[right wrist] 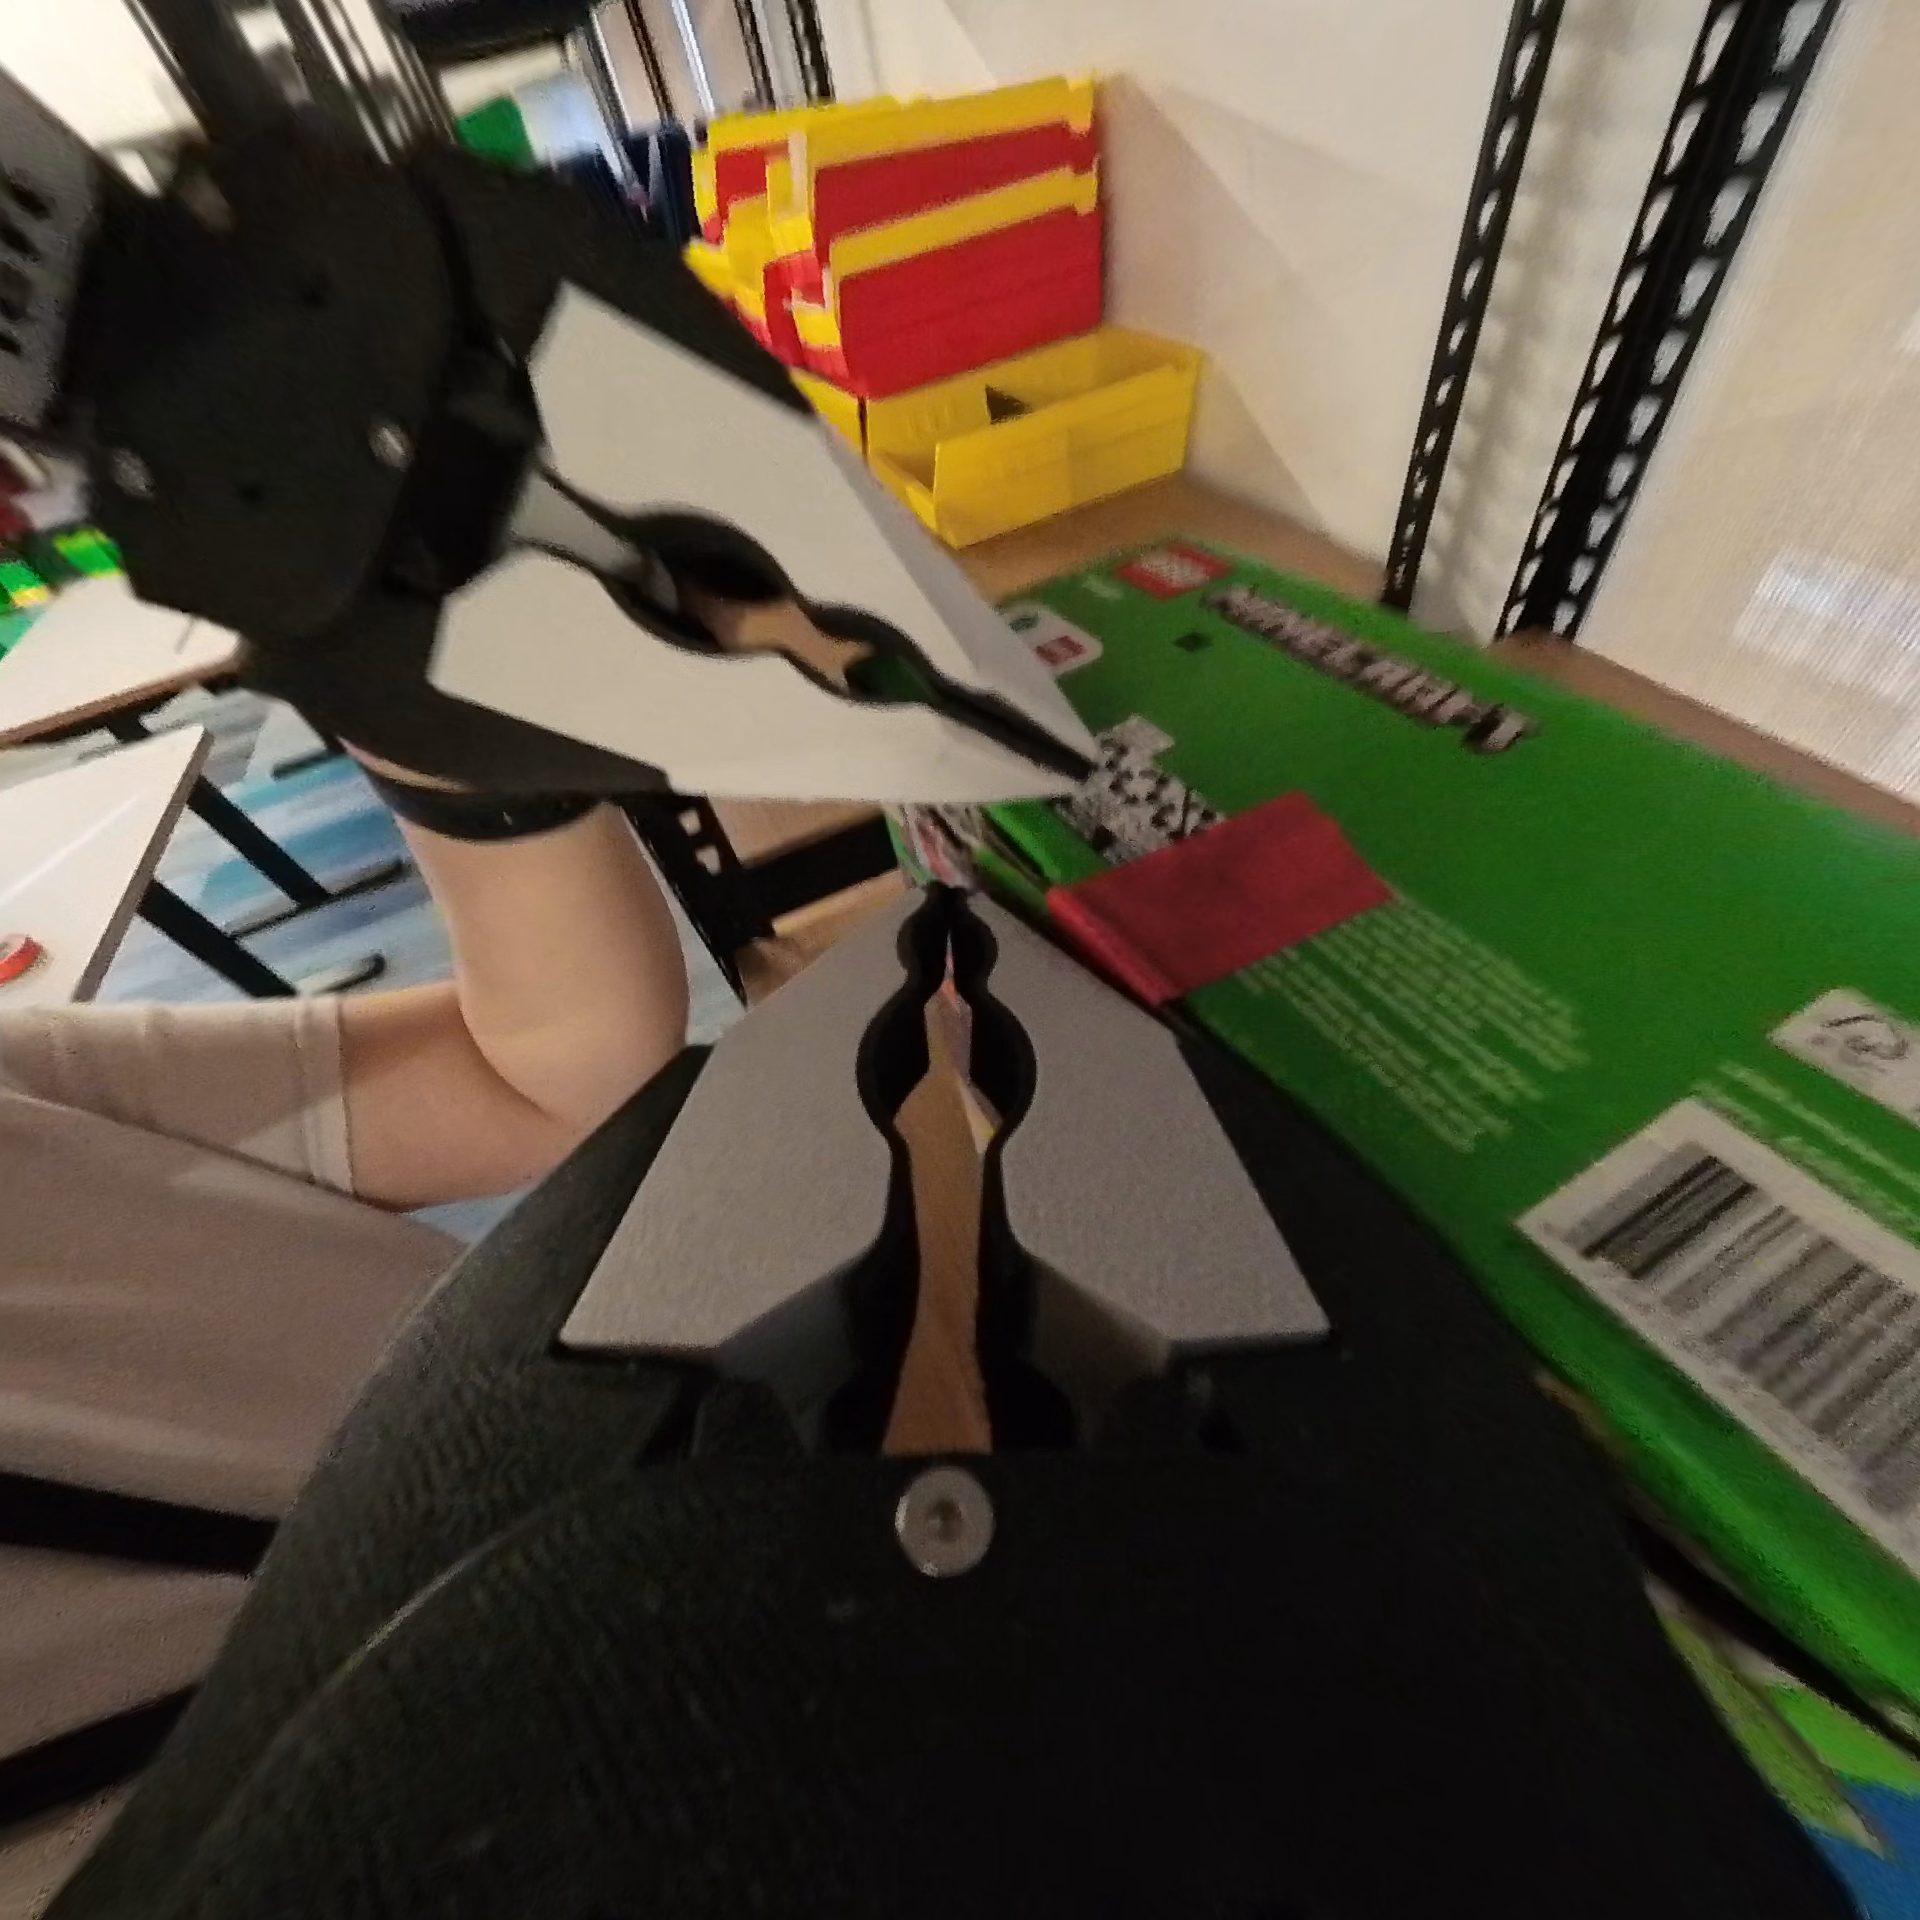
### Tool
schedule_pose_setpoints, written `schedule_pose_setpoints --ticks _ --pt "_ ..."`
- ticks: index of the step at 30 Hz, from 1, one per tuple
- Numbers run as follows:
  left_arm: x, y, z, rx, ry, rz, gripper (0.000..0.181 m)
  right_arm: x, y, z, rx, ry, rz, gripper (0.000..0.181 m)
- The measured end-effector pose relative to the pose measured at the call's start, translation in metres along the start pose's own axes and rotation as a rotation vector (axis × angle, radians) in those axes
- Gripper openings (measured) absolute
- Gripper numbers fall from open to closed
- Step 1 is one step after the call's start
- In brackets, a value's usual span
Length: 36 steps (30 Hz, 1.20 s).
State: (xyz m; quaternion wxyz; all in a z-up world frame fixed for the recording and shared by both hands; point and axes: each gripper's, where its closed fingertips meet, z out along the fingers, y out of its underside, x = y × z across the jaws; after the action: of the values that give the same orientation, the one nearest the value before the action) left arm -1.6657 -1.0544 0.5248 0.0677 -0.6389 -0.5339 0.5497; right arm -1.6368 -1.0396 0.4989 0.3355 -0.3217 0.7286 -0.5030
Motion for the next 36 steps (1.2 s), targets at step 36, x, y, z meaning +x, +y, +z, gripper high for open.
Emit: schedule_pose_setpoints --ticks 36 --pt "-0.032 0.126 0.057 0.391 0.083 -0.949 0.0 0.079 0.108 -0.083 0.404 0.697 -0.068 0.007"
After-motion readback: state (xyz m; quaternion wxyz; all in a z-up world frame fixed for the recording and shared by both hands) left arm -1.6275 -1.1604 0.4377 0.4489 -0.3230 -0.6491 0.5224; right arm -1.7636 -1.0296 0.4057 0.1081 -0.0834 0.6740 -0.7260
